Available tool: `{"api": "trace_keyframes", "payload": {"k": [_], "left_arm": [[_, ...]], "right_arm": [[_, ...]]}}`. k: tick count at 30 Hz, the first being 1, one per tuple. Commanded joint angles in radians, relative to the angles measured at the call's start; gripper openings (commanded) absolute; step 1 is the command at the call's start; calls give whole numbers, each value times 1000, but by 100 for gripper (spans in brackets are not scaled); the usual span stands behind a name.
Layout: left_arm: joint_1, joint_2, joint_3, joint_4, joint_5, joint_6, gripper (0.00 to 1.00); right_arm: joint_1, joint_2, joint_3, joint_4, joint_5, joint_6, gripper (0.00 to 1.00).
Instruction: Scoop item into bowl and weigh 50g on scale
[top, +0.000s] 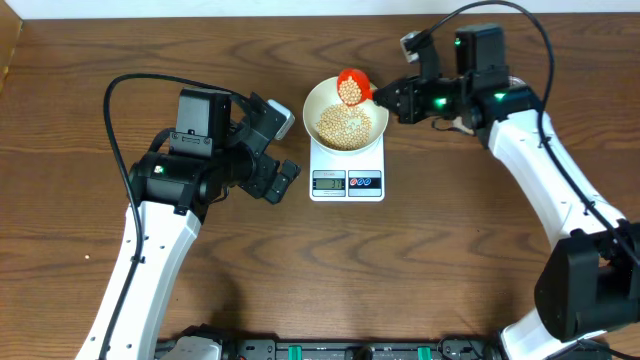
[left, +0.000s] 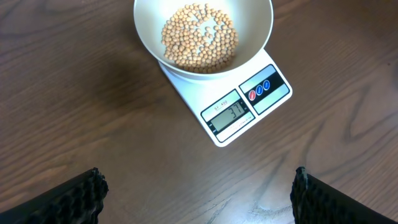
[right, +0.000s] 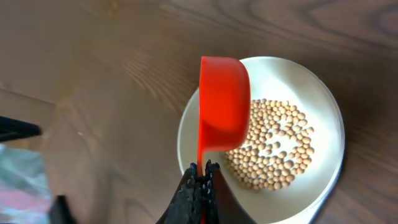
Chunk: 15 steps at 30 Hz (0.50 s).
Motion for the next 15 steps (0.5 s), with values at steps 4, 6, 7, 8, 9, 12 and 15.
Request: {"api": "trace_keyframes", "payload": {"k": [4,6,7,8,9,12,15], "left_arm": [[-2,-1,14,-2,-6,13,96],[-2,-1,14,-2,-6,13,96],[-2,-1,14,-2,-6,13,96],[-2,-1,14,-2,-6,13,97],[-2,-1,14,-2,-5,13,96],[-2,-1,14,-2,-6,13,96],[-2,-1,14,-2,-6,13,96]], "right_arm": [[59,7,28,-8,179,-100,1],[63,7,28,-8,204,-107,1],[65,7,28,-9,217,-116,1],[67,7,28,-10,230,-124,1],[70,7,28,-11,240,-131,1],[82,7,28,-10,290,-168,1],[98,7,28,-5,329,-225,1]]}}
